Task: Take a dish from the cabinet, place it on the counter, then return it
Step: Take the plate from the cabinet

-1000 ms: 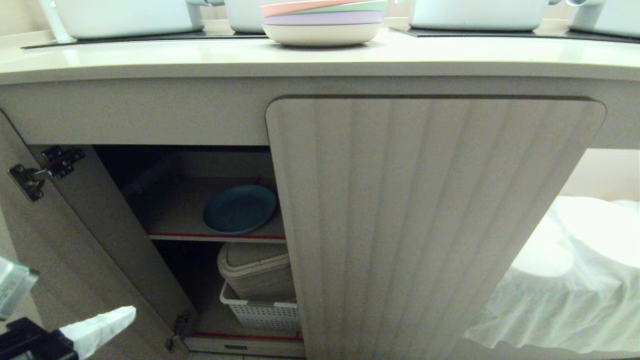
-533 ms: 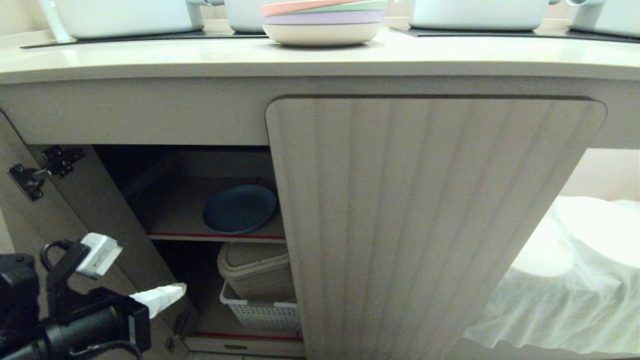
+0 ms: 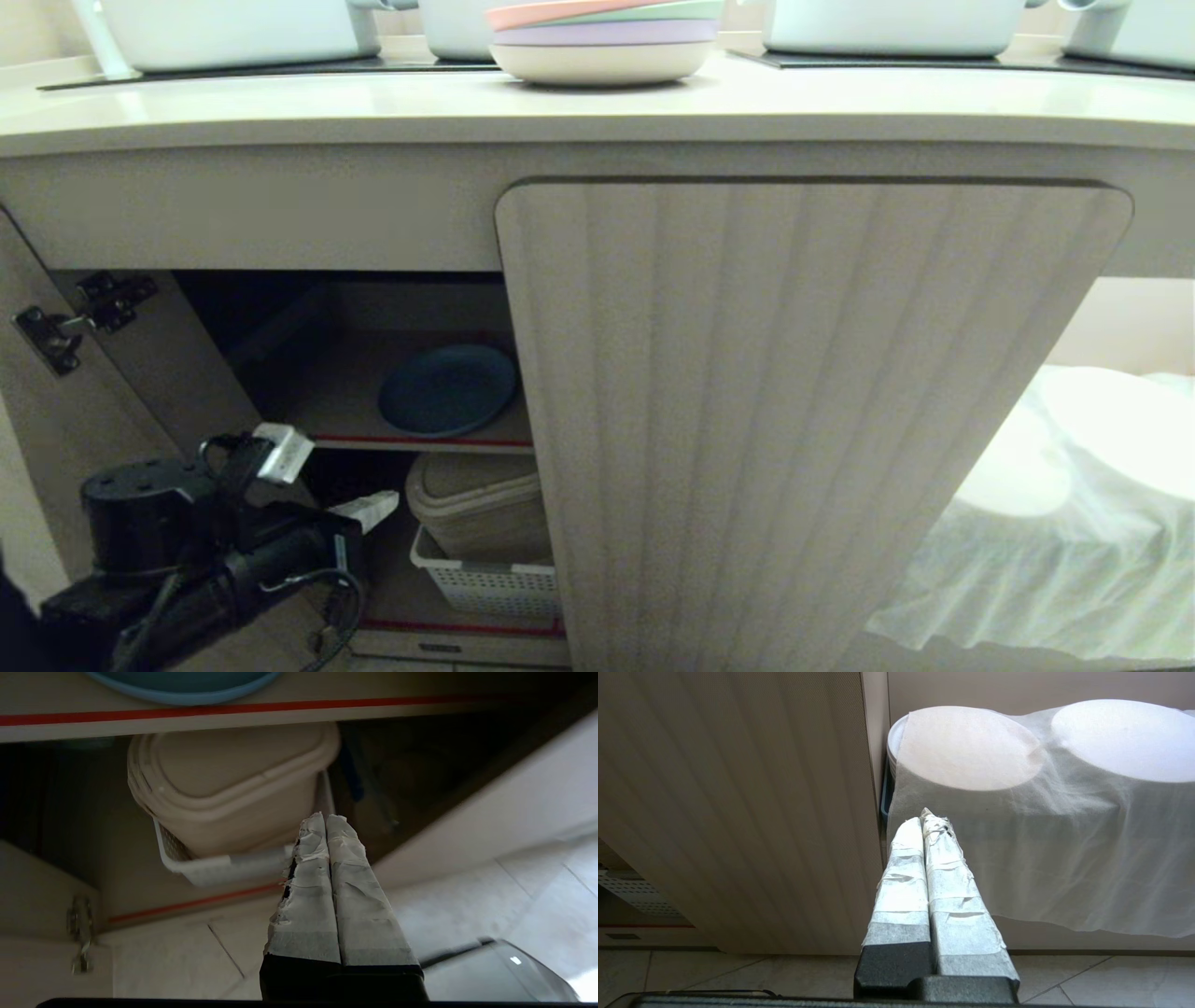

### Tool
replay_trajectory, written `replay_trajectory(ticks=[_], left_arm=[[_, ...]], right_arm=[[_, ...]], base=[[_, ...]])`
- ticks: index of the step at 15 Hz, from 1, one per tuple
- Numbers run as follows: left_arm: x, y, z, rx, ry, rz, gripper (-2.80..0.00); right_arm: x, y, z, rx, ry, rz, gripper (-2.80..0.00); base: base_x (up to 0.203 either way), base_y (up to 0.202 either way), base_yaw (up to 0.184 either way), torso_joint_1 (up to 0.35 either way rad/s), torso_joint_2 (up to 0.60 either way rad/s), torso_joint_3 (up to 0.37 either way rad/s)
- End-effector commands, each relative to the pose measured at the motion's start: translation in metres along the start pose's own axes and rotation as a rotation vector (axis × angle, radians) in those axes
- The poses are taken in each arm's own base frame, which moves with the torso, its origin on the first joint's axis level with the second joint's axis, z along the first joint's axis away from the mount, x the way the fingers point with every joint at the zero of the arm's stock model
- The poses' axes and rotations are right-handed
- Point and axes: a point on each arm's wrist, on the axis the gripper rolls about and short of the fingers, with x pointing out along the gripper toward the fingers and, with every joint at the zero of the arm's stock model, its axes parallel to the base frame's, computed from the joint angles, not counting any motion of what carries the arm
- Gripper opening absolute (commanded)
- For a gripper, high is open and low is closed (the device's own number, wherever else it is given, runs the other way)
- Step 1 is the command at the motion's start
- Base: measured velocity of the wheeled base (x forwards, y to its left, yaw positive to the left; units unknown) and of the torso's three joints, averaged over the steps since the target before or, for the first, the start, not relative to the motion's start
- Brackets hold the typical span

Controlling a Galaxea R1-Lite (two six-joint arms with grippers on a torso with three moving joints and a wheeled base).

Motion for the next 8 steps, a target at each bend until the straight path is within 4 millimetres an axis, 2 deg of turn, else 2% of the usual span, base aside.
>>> replay_trajectory(ticks=[1,3,8], left_arm=[[0.032,0.013,-0.026,-0.014,0.058,0.013,-2.8],[0.042,0.017,-0.022,-0.004,0.007,0.018,-2.8],[0.053,0.027,-0.007,-0.03,-0.076,0.034,-2.8]], right_arm=[[0.0,0.0,0.0,0.0,0.0,0.0,-2.8],[0.0,0.0,0.0,0.0,0.0,0.0,-2.8],[0.0,0.0,0.0,0.0,0.0,0.0,-2.8]], base=[[0.0,0.0,0.0,0.0,0.0,0.0],[0.0,0.0,0.0,0.0,0.0,0.0],[0.0,0.0,0.0,0.0,0.0,0.0]])
